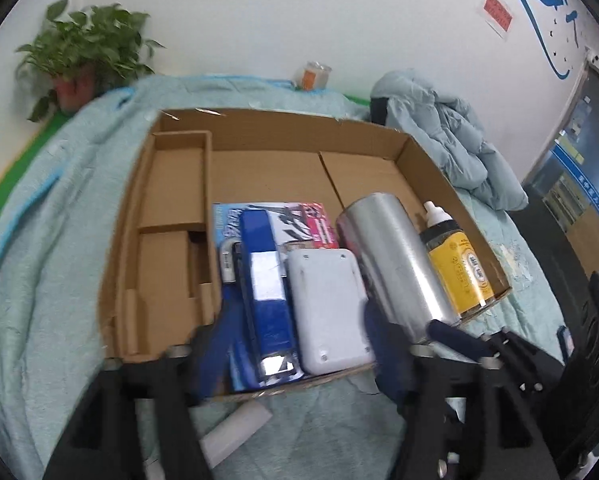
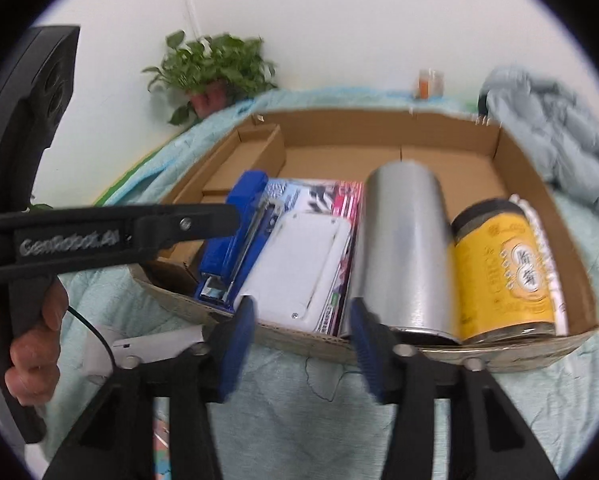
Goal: Organize rigid objects
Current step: 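Open the right gripper and withdraw from the box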
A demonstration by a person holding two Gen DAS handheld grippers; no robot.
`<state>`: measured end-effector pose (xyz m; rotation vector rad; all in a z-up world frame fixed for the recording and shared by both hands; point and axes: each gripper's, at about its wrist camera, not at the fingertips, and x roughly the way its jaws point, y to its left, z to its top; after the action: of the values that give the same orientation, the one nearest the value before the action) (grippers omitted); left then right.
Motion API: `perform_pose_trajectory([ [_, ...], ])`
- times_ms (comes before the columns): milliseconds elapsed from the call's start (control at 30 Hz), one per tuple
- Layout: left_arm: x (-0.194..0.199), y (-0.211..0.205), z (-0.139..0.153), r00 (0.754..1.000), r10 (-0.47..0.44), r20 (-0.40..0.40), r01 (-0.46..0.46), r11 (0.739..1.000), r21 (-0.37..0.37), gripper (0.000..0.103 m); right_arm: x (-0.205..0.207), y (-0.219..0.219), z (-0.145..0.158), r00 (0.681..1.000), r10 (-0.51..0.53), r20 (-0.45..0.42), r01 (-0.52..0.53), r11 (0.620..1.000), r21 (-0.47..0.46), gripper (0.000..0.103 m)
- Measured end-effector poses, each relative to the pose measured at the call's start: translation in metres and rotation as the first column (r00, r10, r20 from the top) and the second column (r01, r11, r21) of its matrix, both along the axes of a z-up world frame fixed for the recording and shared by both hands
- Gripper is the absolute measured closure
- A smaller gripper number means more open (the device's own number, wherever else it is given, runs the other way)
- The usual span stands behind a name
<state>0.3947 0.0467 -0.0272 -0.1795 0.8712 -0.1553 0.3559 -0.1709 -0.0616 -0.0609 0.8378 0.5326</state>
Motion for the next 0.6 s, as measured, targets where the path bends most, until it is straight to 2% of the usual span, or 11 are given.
perform_pose_trajectory([
  [33,-0.006,0.003,0.001,1.0,0.013,0.014,-0.013,1.0,-0.002,0.028,-0.003,0.002,0.002,1.0,0.009,0.02,-0.009,1.0,-0.002,0.024],
  [67,-0.015,0.007,0.002,0.999,0.024,0.025,-0.024,1.0,-0.003,0.028,-0.006,0.004,0.003,0.999,0.013,0.04,-0.013,1.0,-0.007,0.023],
  [133,-0.031,0.014,0.003,0.998,0.045,0.035,-0.045,0.999,0.007,0.028,-0.007,0.009,0.005,0.998,0.036,0.048,-0.036,0.999,-0.004,0.023],
  [233,-0.057,0.025,0.004,0.992,0.102,0.078,-0.106,0.993,0.049,0.028,0.002,0.019,0.001,0.998,0.067,0.015,-0.067,0.998,0.011,0.025],
  [300,-0.076,0.026,0.0,0.988,0.12,0.095,-0.129,0.987,0.092,0.027,0.006,0.024,-0.002,0.998,0.067,0.003,-0.067,0.998,0.001,0.03],
  [400,-0.099,0.029,-0.009,0.988,0.13,0.083,-0.142,0.978,0.151,0.011,0.0,0.025,0.0,0.998,0.058,0.012,-0.058,0.998,-0.001,0.033],
  [433,-0.106,0.031,-0.012,0.988,0.137,0.077,-0.148,0.978,0.147,0.005,-0.008,0.022,0.003,0.997,0.068,0.028,-0.068,0.998,0.01,0.03],
  [500,-0.122,0.039,-0.018,0.989,0.139,0.047,-0.142,0.986,0.081,0.004,-0.025,0.016,0.002,0.996,0.087,0.038,-0.087,0.996,0.011,0.019],
  [600,-0.136,0.06,-0.033,0.985,0.156,-0.071,-0.16,0.986,-0.045,0.004,-0.052,0.004,-0.015,0.984,0.18,-0.006,-0.179,0.983,0.034,0.017],
])
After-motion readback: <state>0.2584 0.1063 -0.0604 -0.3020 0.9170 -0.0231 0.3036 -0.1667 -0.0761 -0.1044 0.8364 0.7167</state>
